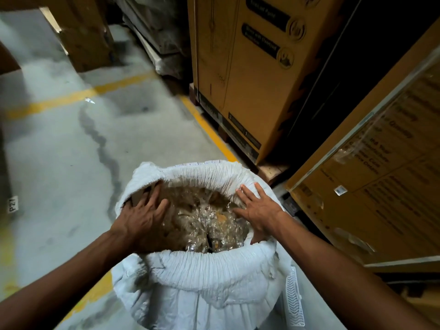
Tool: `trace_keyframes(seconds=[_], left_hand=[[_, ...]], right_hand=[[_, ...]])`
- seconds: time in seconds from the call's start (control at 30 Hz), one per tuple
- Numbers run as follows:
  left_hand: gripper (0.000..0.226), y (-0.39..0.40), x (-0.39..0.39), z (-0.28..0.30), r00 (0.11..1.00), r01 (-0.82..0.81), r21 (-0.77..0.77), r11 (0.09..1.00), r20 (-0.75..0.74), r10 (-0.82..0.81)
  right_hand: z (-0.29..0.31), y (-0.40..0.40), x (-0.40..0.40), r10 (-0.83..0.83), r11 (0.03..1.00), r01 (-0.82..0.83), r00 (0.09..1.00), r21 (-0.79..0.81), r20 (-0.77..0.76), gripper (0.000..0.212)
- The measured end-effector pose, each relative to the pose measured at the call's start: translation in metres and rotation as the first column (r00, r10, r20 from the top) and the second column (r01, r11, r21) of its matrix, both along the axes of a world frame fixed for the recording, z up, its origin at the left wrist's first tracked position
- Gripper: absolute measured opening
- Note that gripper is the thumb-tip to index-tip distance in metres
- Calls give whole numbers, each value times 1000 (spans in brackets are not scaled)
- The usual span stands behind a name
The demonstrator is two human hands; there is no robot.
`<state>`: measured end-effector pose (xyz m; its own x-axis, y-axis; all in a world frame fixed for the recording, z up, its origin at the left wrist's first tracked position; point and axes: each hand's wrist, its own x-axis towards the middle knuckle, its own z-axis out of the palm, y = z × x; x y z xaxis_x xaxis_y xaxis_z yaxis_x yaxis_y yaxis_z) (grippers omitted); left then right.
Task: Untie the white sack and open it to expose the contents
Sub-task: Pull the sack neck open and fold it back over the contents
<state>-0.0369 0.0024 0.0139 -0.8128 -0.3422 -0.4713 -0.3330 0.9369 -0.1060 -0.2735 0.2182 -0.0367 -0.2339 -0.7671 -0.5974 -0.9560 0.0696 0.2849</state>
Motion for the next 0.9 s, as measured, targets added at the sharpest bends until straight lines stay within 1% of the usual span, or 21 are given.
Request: trace_keyframes(seconds=[0.03,0.07,0.13,0.17,0.2,0.23,0.3,0.33,0.4,0.47,0.5,0.53,0.6,0.63,0.73,0.77,0.83,0.9], left_hand=[[101,0,-4,3,998,-59,45,997,-2,59],[111,2,-7,4,994,-108,85,991,-11,109],[145,8,-11,1,987,-158,111,981,29,156],[156,14,-12,-2,990,-128,91,988,69,122],[161,18,-10,-6,992,-78,67,995,107,71],[165,22,-8,-10,992,-26,50,998,127,19],[173,24,1,-15,986,63,22,998,153,-66],[173,22,7,-18,982,101,8,995,162,-101],[171,14,18,-21,978,142,3,990,155,-141],[169,7,27,-19,983,159,32,987,93,-161],[169,5,29,-18,981,192,26,981,24,-192],[170,4,31,-20,976,214,11,977,-32,-213],[164,5,32,-24,973,197,38,980,-127,-191],[160,7,30,-25,975,167,62,984,-159,-156],[144,12,21,-26,966,97,111,989,-249,-67],[140,13,19,-27,961,96,135,986,-270,-57],[136,13,15,-28,961,80,228,970,-274,-15],[133,15,14,-31,956,84,283,955,-293,2]], right_hand=[[1,-1,1,-1,1000,1,1000,8,-13,94],[3,-2,2,8,1000,-8,1000,13,-24,91],[3,-4,7,60,998,-59,997,20,-49,82],[4,-5,8,84,996,-82,994,33,-65,82],[5,-7,9,101,994,-96,992,61,-82,85],[4,-7,9,103,991,-94,990,93,-99,90],[3,-7,5,66,990,-50,991,133,-117,92],[0,-7,2,45,991,-29,991,132,-125,96],[-4,-7,-2,10,991,9,989,131,-149,114],[-9,-8,-4,-21,993,39,988,114,-154,124],[-9,-9,-3,-28,994,43,988,99,-149,124],[-9,-9,-2,-29,996,39,990,74,-137,119],[-9,-10,1,-14,1000,16,993,18,-118,102],[-8,-10,2,-10,1000,9,994,-1,-111,100],[-5,-8,4,-16,1000,19,995,24,-98,124],[-5,-8,5,-21,999,23,996,24,-90,128],[-2,-6,5,-20,1000,21,997,14,-70,127],[0,-5,5,-11,1000,11,998,3,-62,125]])
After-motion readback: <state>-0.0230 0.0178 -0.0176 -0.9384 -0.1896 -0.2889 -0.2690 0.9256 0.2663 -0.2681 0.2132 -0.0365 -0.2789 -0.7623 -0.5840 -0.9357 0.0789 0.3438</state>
